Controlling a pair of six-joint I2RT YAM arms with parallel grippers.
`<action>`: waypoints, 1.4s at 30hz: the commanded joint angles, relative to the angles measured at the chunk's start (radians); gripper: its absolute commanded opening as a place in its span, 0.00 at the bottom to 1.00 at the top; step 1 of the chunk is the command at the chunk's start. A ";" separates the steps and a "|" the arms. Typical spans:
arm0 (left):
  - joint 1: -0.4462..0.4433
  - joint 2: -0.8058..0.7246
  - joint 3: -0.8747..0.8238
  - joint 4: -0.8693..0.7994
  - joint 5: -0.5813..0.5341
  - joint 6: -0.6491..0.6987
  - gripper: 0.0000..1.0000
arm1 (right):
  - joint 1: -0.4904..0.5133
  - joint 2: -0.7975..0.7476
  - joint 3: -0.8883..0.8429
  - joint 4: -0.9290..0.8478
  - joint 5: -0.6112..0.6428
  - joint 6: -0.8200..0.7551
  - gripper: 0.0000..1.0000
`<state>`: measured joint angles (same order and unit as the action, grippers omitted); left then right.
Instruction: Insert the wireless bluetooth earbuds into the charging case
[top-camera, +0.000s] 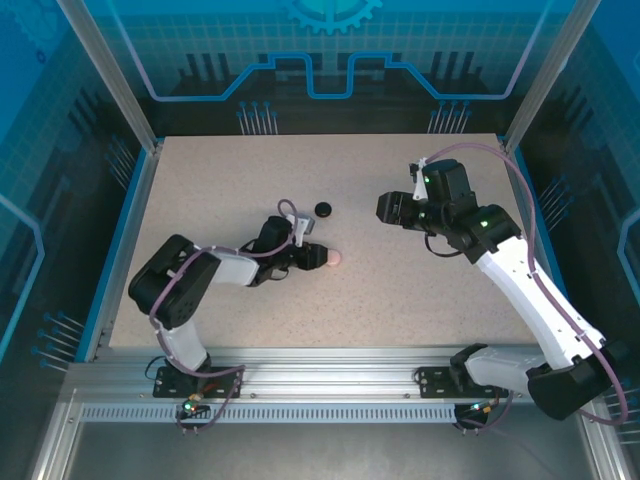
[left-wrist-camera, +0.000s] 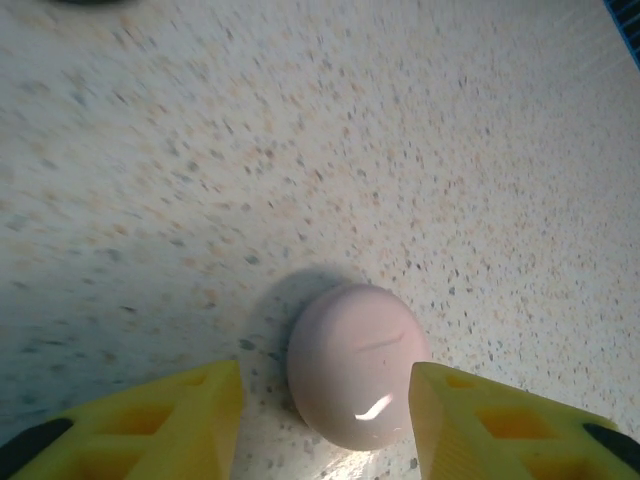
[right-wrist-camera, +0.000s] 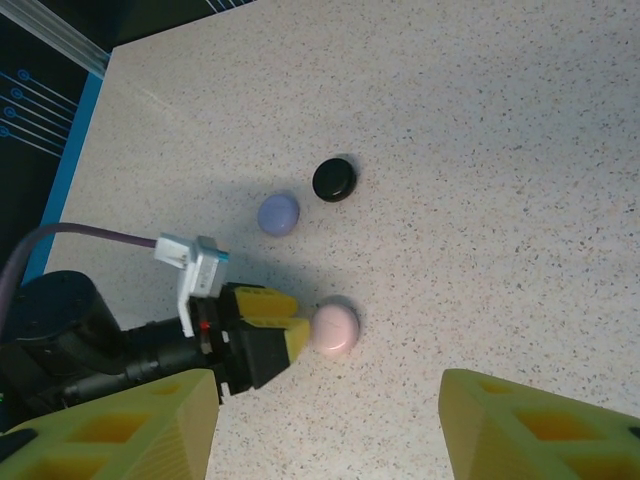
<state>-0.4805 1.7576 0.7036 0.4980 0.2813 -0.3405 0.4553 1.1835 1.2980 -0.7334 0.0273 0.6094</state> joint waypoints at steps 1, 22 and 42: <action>0.032 -0.107 -0.016 -0.040 -0.026 0.042 0.54 | -0.014 -0.024 0.030 -0.017 0.019 -0.012 0.65; 0.095 -0.815 -0.085 -0.189 -0.364 0.468 0.99 | -0.250 -0.065 -0.247 0.379 0.461 -0.292 1.00; 0.350 -0.632 -0.430 0.293 -0.433 0.474 0.99 | -0.354 0.144 -0.831 1.249 0.334 -0.566 1.00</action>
<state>-0.1394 1.0485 0.3099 0.6231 -0.1497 0.1562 0.1268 1.3033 0.4980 0.2916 0.4244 0.0738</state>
